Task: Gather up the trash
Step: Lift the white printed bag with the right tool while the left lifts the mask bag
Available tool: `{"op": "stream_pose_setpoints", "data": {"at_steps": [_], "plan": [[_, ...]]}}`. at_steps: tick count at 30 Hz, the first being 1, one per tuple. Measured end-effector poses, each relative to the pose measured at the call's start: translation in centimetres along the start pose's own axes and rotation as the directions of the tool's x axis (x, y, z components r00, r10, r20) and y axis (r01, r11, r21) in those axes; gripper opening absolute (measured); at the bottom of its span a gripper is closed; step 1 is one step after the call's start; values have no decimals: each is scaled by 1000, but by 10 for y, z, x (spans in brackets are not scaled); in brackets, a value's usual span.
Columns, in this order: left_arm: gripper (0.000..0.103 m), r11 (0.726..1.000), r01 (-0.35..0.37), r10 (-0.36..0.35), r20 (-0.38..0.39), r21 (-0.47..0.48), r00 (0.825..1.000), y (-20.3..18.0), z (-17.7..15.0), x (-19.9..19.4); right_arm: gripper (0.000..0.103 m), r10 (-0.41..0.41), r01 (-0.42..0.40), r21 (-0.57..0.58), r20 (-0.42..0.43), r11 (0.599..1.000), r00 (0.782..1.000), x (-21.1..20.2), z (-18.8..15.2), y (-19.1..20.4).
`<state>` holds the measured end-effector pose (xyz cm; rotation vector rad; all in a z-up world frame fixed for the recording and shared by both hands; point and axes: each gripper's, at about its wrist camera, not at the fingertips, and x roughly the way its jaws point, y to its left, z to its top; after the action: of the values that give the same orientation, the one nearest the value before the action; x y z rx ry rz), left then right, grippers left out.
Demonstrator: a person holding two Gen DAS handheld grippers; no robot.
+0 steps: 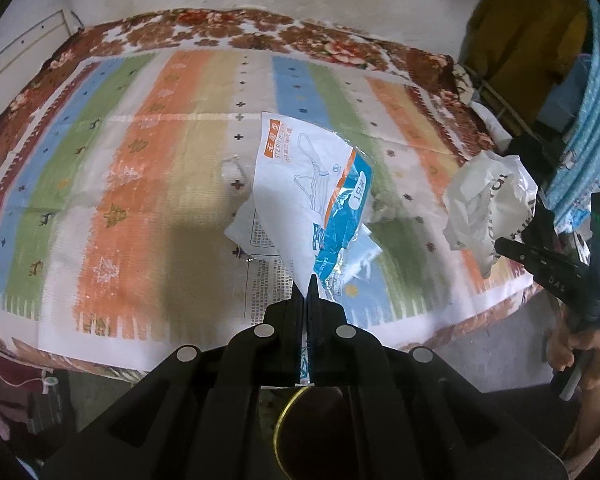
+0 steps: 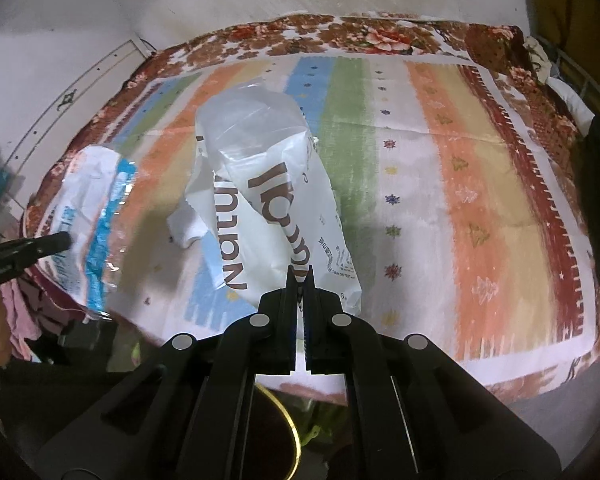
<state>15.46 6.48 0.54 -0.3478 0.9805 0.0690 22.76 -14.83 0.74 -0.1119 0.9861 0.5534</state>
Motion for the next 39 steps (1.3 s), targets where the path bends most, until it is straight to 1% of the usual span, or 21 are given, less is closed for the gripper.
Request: {"op": "stream_pose_setpoints", "data": {"at_steps": [2, 5, 8, 10, 16, 19, 24, 27, 30, 34, 39], "plan": [[1, 1000, 7, -7, 8, 4, 1000, -3, -6, -4, 2, 7, -7, 7, 4, 1000, 1000, -7, -9, 3], [1, 1000, 15, -15, 23, 9, 1000, -6, -16, -10, 2, -20, 19, 23, 23, 1000, 1000, -16, -16, 2], [1, 999, 25, -26, 29, 24, 999, -10, -25, -13, 2, -30, 29, 44, 17, 999, 999, -20, -24, -1], [1, 999, 29, -30, 32, 25, 999, -12, -32, -14, 2, -35, 34, 43, 13, 999, 999, -21, -29, -1], [1, 998, 44, -47, 43, 48, 998, -22, -44, -20, 2, -10, 9, 32, 25, 999, 1000, -30, -44, 9], [1, 997, 58, -60, 57, 46, 997, -24, -50, -26, 2, -31, 30, 24, 32, 999, 999, -32, -51, 14], [1, 996, 90, -90, 79, 6, 993, -15, -66, -37, 2, 7, -8, 30, 40, 1000, 999, -38, -65, 22], [1, 995, 98, -98, 88, 4, 991, -15, -75, -41, 2, 41, -44, 40, 57, 998, 998, -44, -76, 27], [1, 994, 108, -108, 100, 4, 989, -15, -84, -45, 2, 30, -35, 62, 84, 997, 996, -49, -85, 27], [1, 992, 122, -123, 122, 13, 985, -19, -94, -51, 2, 54, -62, 92, 84, 994, 995, -51, -98, 26], [1, 992, 123, -125, 134, 22, 983, -21, -108, -54, 2, 83, -90, 97, 72, 991, 994, -51, -121, 33]]}}
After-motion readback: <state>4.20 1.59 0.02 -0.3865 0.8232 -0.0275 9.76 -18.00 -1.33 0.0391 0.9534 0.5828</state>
